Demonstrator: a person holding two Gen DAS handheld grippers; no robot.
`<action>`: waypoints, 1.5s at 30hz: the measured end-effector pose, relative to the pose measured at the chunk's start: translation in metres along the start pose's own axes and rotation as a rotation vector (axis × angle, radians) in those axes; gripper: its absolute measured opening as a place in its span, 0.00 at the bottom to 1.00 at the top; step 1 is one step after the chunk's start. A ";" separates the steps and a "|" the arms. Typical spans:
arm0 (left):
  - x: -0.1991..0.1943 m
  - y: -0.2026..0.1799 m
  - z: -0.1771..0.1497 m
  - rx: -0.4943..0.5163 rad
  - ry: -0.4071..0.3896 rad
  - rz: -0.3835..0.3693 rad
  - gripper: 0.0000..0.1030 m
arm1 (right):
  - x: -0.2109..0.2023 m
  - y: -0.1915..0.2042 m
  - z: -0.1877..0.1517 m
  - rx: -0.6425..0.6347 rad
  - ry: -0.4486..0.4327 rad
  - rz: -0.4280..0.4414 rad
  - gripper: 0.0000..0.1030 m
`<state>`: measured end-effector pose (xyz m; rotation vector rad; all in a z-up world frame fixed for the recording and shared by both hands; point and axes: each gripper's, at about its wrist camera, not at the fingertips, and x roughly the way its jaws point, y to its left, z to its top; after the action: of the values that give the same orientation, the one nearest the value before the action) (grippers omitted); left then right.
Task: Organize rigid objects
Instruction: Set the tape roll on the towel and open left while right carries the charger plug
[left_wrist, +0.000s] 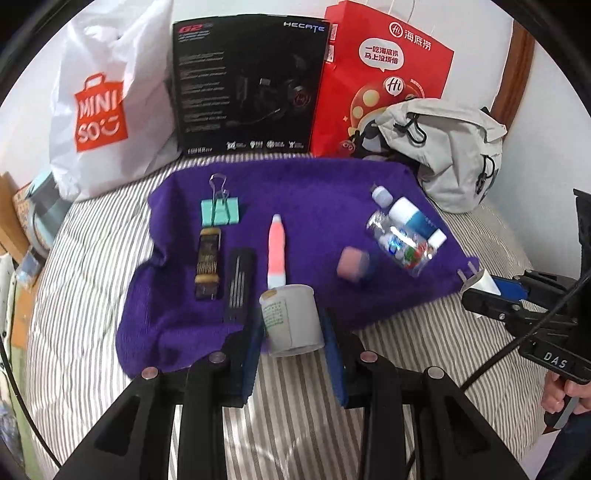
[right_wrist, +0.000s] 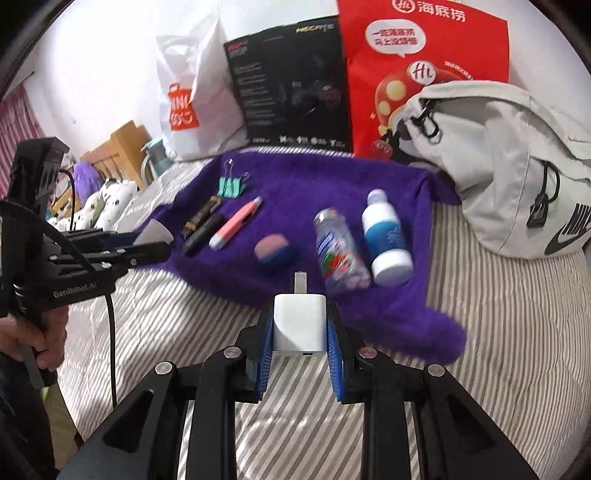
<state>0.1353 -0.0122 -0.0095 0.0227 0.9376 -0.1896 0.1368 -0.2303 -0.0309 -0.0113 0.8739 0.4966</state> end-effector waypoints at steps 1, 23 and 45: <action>0.002 -0.001 0.004 0.001 -0.001 0.002 0.30 | 0.001 -0.002 0.005 -0.002 -0.004 -0.002 0.25; 0.075 -0.002 0.052 0.019 0.055 -0.073 0.30 | 0.029 -0.023 0.042 0.005 -0.004 -0.012 0.25; 0.121 -0.027 0.068 0.125 0.092 -0.054 0.30 | 0.033 -0.037 0.034 0.048 -0.006 0.011 0.25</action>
<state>0.2542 -0.0641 -0.0646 0.1229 1.0176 -0.2989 0.1948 -0.2428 -0.0399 0.0388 0.8806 0.4855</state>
